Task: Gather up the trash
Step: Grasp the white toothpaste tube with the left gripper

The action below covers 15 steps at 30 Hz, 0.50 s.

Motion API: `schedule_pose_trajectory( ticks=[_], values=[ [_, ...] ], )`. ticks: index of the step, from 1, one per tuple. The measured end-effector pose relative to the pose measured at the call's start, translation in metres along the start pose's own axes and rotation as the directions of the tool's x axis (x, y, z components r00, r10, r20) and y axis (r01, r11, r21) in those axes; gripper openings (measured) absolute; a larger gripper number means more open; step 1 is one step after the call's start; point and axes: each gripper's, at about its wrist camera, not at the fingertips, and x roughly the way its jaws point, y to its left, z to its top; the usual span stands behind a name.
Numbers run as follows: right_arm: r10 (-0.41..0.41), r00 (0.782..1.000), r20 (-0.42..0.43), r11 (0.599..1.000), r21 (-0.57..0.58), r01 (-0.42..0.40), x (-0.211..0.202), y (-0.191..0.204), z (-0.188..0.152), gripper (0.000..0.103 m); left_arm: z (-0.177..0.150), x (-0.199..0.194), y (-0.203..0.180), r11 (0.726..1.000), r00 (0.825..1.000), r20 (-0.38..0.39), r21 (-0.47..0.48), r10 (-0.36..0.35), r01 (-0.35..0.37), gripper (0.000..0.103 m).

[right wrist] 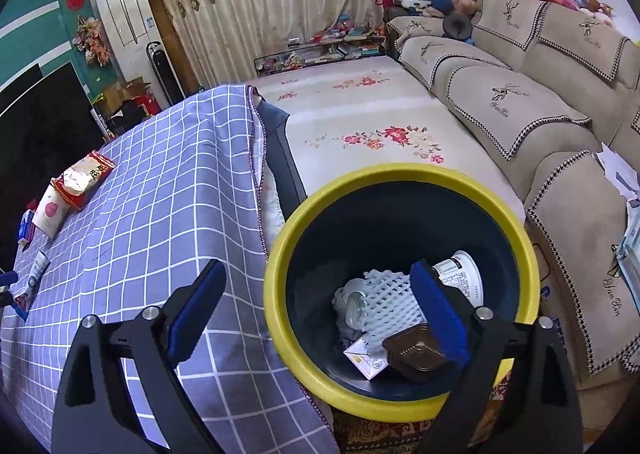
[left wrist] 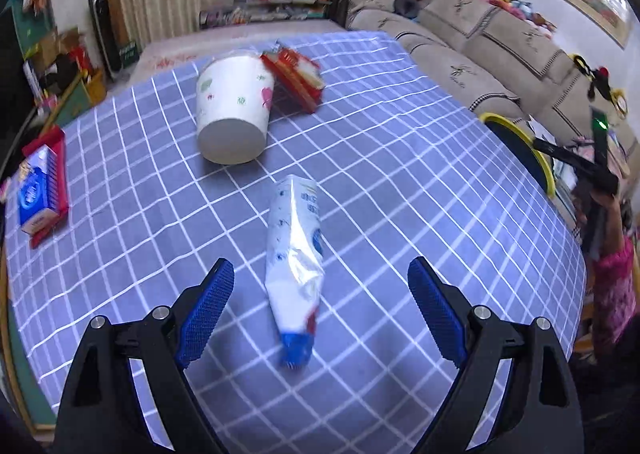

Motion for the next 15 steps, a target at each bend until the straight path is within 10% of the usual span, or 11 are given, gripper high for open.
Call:
schedule_pose_trajectory(
  ticks=[7,12,15],
  values=[
    [-0.006,1.0,0.0,1.0,0.022,0.006,-0.004,-0.015,-0.003,0.089,0.009,0.038,-0.002,0.994,0.988,-0.109,-0.008,0.109,-0.11,0.074],
    [0.001,1.0,0.003,0.999,0.037,-0.001,-0.006,-0.024,-0.004,0.089,0.01,0.039,-0.005,0.983,0.978,-0.106,-0.028,0.178,-0.182,0.033],
    [0.006,1.0,0.004,0.999,0.047,-0.006,-0.006,-0.029,-0.005,0.089,0.007,0.036,-0.013,0.982,0.979,-0.104,-0.058,0.174,-0.181,0.033]
  ],
)
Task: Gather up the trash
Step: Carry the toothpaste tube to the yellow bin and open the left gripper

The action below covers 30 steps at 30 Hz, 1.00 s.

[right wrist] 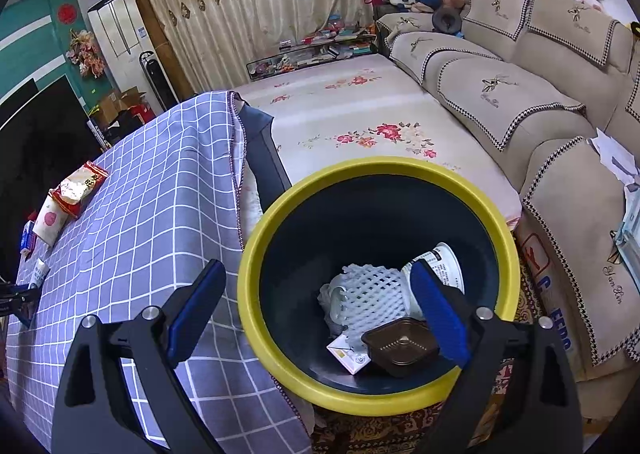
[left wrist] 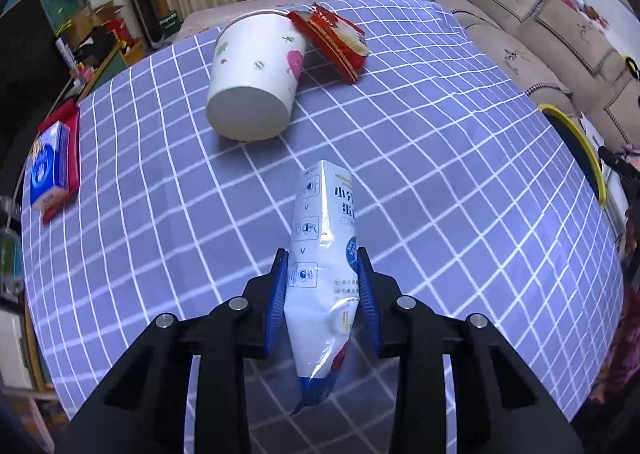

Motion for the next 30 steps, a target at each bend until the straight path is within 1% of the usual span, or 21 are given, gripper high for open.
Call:
schedule_pose_trajectory(
  ticks=[3,5,9,11,13,14,17,21,23,26,30],
  values=[
    [0.005,1.0,0.003,1.0,0.008,-0.005,-0.002,-0.005,-0.001,0.089,-0.005,-0.006,-0.024,1.0,1.0,0.01,0.027,0.008,-0.008,0.033],
    [0.002,1.0,0.013,1.0,0.017,-0.002,-0.006,-0.01,-0.002,0.089,-0.003,-0.01,-0.044,0.999,1.0,0.016,0.046,-0.013,0.013,0.033],
    [-0.019,0.999,0.048,0.999,0.035,0.018,-0.022,-0.023,-0.003,0.089,0.011,-0.019,-0.103,0.987,0.996,0.048,0.148,-0.072,0.065,0.033],
    [-0.039,0.997,0.067,0.998,0.044,0.036,-0.032,-0.032,-0.004,0.089,0.022,-0.021,-0.135,0.975,0.992,0.06,0.2,-0.113,0.099,0.033],
    [-0.057,0.994,0.088,0.997,0.061,0.052,-0.043,-0.044,-0.007,0.089,0.035,-0.02,-0.176,0.951,0.983,0.066,0.273,-0.17,0.146,0.033],
    [-0.064,0.994,0.094,0.996,0.067,0.058,-0.046,-0.048,-0.009,0.089,0.041,-0.019,-0.19,0.941,0.98,0.068,0.297,-0.189,0.161,0.033],
    [-0.092,0.99,0.108,0.992,0.095,0.082,-0.058,-0.068,-0.012,0.089,0.064,-0.011,-0.249,0.899,0.962,0.065,0.377,-0.264,0.222,0.033],
    [-0.124,0.986,0.113,0.985,0.138,0.108,-0.071,-0.094,-0.017,0.089,0.09,0.004,-0.32,0.85,0.943,0.045,0.449,-0.331,0.277,0.033],
    [-0.14,0.984,0.114,0.98,0.155,0.121,-0.075,-0.104,-0.02,0.089,0.103,0.015,-0.353,0.83,0.939,0.033,0.478,-0.343,0.286,0.033],
    [-0.161,0.98,0.116,0.975,0.173,0.139,-0.081,-0.118,-0.021,0.089,0.119,0.033,-0.392,0.818,0.937,0.01,0.49,-0.35,0.301,0.033],
    [-0.183,0.976,0.119,0.971,0.176,0.16,-0.086,-0.128,-0.022,0.089,0.137,0.068,-0.426,0.825,0.943,-0.023,0.478,-0.333,0.302,0.034]
  ],
)
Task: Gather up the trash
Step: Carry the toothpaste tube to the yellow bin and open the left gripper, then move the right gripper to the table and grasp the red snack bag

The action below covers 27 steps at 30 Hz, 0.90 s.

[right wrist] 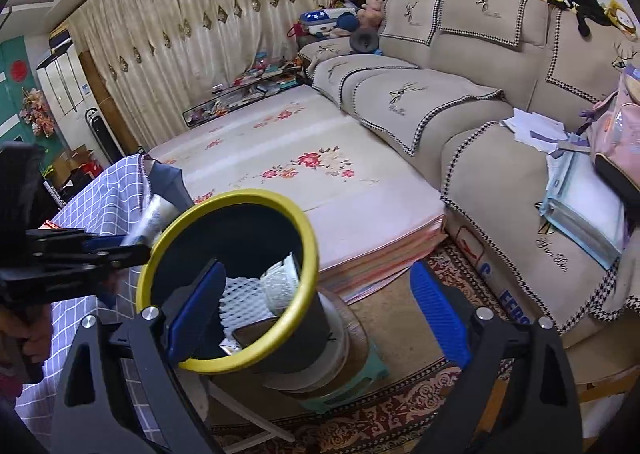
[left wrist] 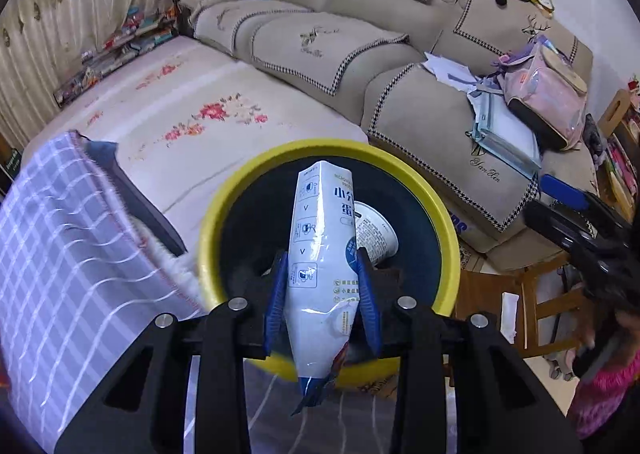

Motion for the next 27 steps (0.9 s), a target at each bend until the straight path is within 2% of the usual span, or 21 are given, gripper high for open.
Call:
schedule_pose_trajectory(
  ticks=[1,2,4,8,11,15,19,25,27],
  values=[
    [-0.005,1.0,0.002,1.0,0.001,0.005,-0.001,-0.002,0.0,0.089,0.002,0.007,0.0,1.0,1.0,-0.009,-0.007,0.013,-0.013,0.04],
    [-0.009,1.0,0.003,1.0,0.002,0.009,-0.001,-0.004,0.001,0.089,0.001,0.016,0.002,1.0,1.0,-0.016,-0.013,0.021,-0.021,0.055],
    [-0.009,1.0,0.004,1.0,0.006,0.009,-0.001,-0.006,0.001,0.089,0.001,0.023,0.001,0.999,0.999,-0.011,-0.024,0.036,-0.036,0.073],
    [0.001,1.0,0.002,1.0,0.0,-0.001,-0.001,-0.002,0.0,0.089,-0.006,0.013,0.006,0.997,0.998,0.026,-0.05,0.053,-0.052,0.077],
    [0.023,1.0,-0.005,1.0,-0.019,-0.023,0.001,0.01,0.001,0.09,-0.029,-0.021,0.016,0.993,0.991,0.085,-0.068,0.101,-0.095,0.082],
    [0.068,0.998,-0.018,0.995,-0.074,-0.069,0.008,0.042,0.007,0.09,-0.068,-0.07,0.037,0.973,0.968,0.142,-0.127,0.209,-0.192,0.085],
    [0.123,0.992,-0.028,0.981,-0.146,-0.126,0.013,0.09,0.014,0.09,-0.11,-0.111,0.073,0.935,0.94,0.158,-0.238,0.303,-0.262,0.086],
    [0.243,0.968,-0.055,0.936,-0.248,-0.249,0.015,0.173,0.021,0.09,-0.189,-0.173,0.149,0.829,0.878,0.132,-0.418,0.46,-0.372,0.088],
    [0.292,0.954,-0.07,0.908,-0.295,-0.299,0.016,0.212,0.022,0.09,-0.214,-0.189,0.173,0.792,0.862,0.114,-0.468,0.494,-0.392,0.088]
  ],
)
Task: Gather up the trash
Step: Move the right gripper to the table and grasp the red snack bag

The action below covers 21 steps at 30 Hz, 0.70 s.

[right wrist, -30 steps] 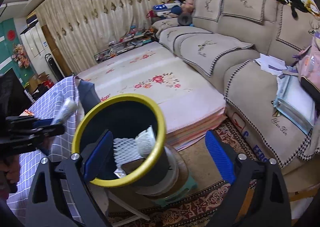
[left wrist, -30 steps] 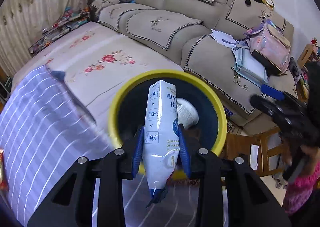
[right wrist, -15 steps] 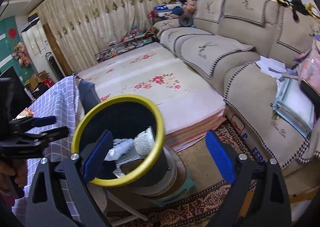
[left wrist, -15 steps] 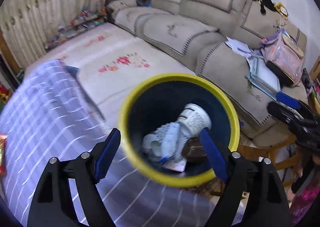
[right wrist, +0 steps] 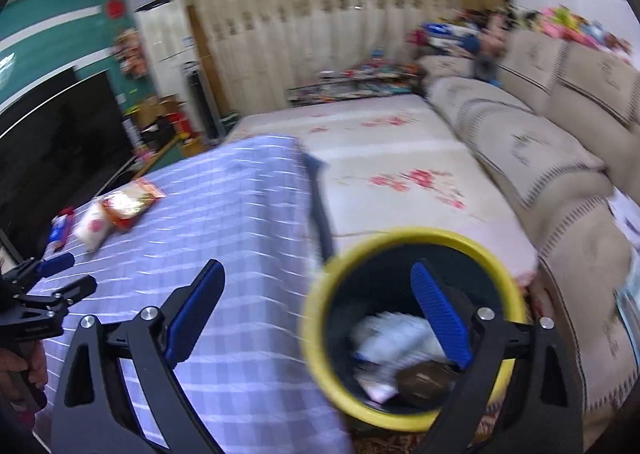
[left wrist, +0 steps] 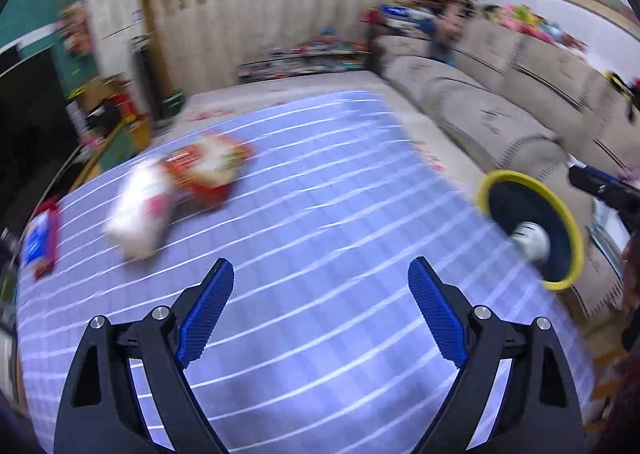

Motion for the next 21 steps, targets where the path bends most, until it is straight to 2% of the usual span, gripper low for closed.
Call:
schedule_pose_trajectory(
  ticks=[6,10,13,16,21],
  values=[
    [0.118,0.992,-0.036,0.984,-0.13,-0.121,0.039,0.103,0.026,0.09,-0.023,-0.018,0.102,0.983,0.993,0.034,-0.152,0.109,-0.103,0.088],
    [0.212,0.973,-0.094,0.953,-0.2,-0.227,0.075,0.171,0.035,0.09,-0.037,-0.025,0.158,0.958,0.98,0.06,-0.232,0.187,-0.169,0.089],
    [0.263,0.958,-0.111,0.917,-0.278,-0.284,0.1,0.218,0.038,0.09,-0.042,-0.025,0.181,0.942,0.978,0.071,-0.289,0.196,-0.168,0.089],
    [0.224,0.964,-0.141,0.895,-0.362,-0.261,0.13,0.253,0.04,0.09,-0.047,-0.025,0.186,0.936,0.979,0.091,-0.321,0.182,-0.144,0.089],
    [0.172,0.971,-0.169,0.892,-0.391,-0.226,0.172,0.274,0.037,0.09,-0.048,-0.02,0.185,0.945,0.983,0.098,-0.307,0.154,-0.117,0.09]
  ],
)
